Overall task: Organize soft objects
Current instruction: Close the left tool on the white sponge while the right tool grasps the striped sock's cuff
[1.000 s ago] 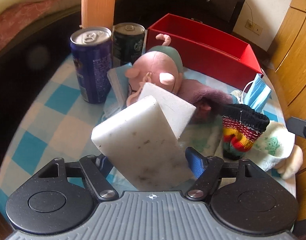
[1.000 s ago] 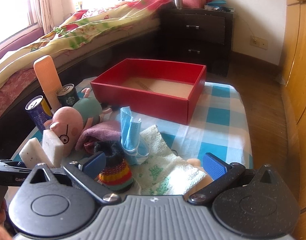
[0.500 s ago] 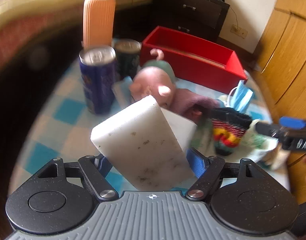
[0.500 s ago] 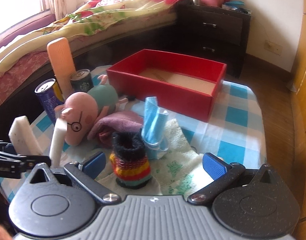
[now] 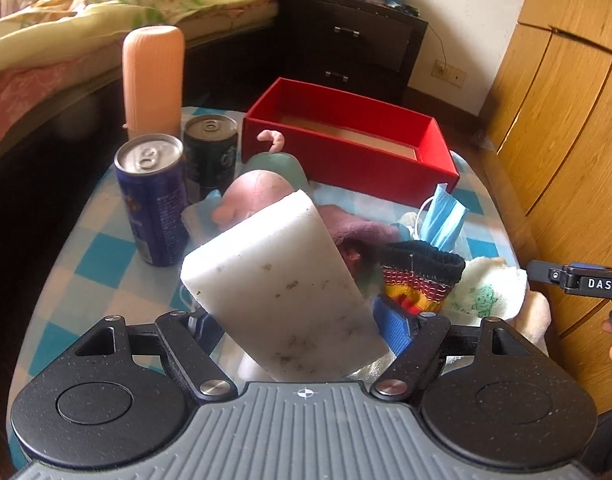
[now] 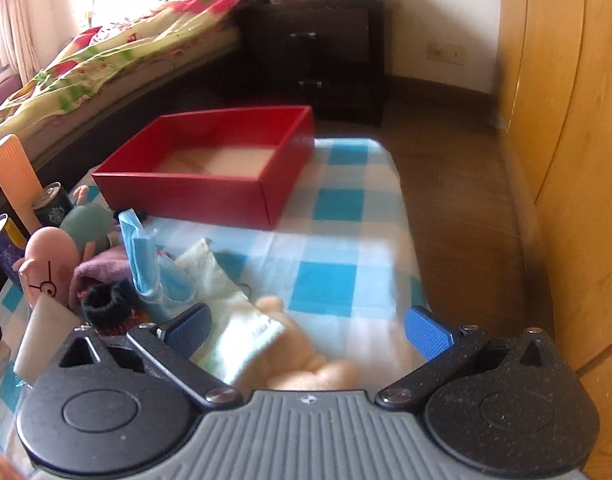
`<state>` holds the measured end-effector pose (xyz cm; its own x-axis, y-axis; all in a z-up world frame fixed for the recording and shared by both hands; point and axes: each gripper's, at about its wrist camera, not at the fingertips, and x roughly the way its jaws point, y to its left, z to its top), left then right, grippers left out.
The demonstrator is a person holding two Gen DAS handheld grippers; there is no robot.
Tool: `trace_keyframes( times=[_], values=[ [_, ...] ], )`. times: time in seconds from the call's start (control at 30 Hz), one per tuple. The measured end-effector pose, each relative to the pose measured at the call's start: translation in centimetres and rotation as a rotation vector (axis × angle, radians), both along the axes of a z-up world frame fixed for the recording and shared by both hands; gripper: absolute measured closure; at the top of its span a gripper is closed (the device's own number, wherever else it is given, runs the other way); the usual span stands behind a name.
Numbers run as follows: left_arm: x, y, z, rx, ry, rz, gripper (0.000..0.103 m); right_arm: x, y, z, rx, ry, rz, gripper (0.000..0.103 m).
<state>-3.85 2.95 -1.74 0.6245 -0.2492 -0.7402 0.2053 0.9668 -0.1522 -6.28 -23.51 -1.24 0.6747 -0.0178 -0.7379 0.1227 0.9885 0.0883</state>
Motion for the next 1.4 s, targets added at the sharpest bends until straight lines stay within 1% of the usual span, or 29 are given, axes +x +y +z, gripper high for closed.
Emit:
trace_keyframes(
  times=[0.1,0.2,0.27,0.33,0.43,0.47,0.5,0.6,0.63,0.7,0.73,0.8,0.83,0.87,1.07,1.13,1.17,1.2,1.27,1.33,1.37,1.4],
  values=[
    [0.2,-0.7,-0.2,-0.011,0.002,-0.014,0.027,-0.3,1.6,0.2,-0.01,-0.043,0.074,0.019],
    [0.3,-1.3,-0.3,-0.005,0.004,-0.024,0.027,1.0,4.8,-0.3,0.011,-0.015,0.191,0.019],
    [0.3,-1.5,-0.4,-0.001,0.001,-0.037,0.027,1.8,7.0,-0.9,-0.016,-0.008,0.246,0.02],
    [0.3,-1.5,-0.6,0.01,0.003,-0.036,0.027,2.4,8.7,-1.4,-0.033,0.001,0.287,0.02],
    [0.6,-1.1,-1.2,0.0,0.032,-0.032,0.027,3.0,10.1,-2.1,-0.034,0.004,0.316,0.02],
    [0.7,-1.0,-1.2,-0.001,0.037,-0.032,0.027,3.3,10.4,-2.4,-0.031,0.006,0.317,0.025],
    [0.6,-1.0,-1.2,0.003,0.036,-0.032,0.027,3.6,10.6,-2.6,-0.018,0.015,0.323,0.034],
    [0.6,-1.0,-1.1,0.009,0.025,-0.035,0.026,4.4,10.8,-3.4,0.057,0.063,0.334,0.049],
    [0.6,-1.0,-1.1,0.007,0.026,-0.037,0.026,4.6,11.1,-3.7,0.074,0.076,0.342,0.052],
    [0.6,-0.9,-1.1,0.002,0.03,-0.036,0.026,5.0,11.7,-4.2,0.081,0.097,0.358,0.071],
    [0.6,-0.9,-1.1,0.002,0.031,-0.037,0.026,5.1,11.9,-4.5,0.083,0.105,0.355,0.075],
    [0.6,-0.9,-1.2,0.005,0.032,-0.036,0.025,5.4,12.0,-4.7,0.09,0.108,0.33,0.089],
    [0.6,-0.8,-1.2,0.007,0.032,-0.035,0.025,5.5,11.9,-4.7,0.094,0.111,0.324,0.093],
    [0.6,-0.8,-1.2,0.008,0.032,-0.033,0.024,5.5,11.9,-4.7,0.103,0.113,0.322,0.103],
    [0.6,-0.7,-1.1,0.011,0.029,-0.021,0.025,5.0,11.6,-4.3,0.142,0.126,0.338,0.103],
    [0.6,-0.9,-1.2,0.03,0.027,-0.028,0.032,4.6,11.4,-3.9,0.156,0.121,0.34,0.103],
    [0.6,-1.1,-1.4,0.049,0.029,-0.034,0.039,4.4,11.2,-3.7,0.159,0.115,0.339,0.103],
    [0.8,-1.3,-1.8,0.077,0.035,-0.033,0.043,4.2,11.1,-3.5,0.159,0.109,0.336,0.103],
    [1.3,-1.7,-2.7,0.135,0.042,-0.02,0.044,4.1,10.7,-3.3,0.17,0.104,0.323,0.103],
    [1.6,-2.4,-2.9,0.176,0.02,-0.033,0.036,4.2,10.4,-3.4,0.19,0.114,0.311,0.103],
    [1.7,-2.8,-2.9,0.187,0.005,-0.048,0.024,4.3,10.3,-3.4,0.199,0.122,0.31,0.103],
    [1.7,-3.2,-2.8,0.194,-0.007,-0.06,0.018,4.3,10.2,-3.5,0.205,0.124,0.306,0.103]
  ],
)
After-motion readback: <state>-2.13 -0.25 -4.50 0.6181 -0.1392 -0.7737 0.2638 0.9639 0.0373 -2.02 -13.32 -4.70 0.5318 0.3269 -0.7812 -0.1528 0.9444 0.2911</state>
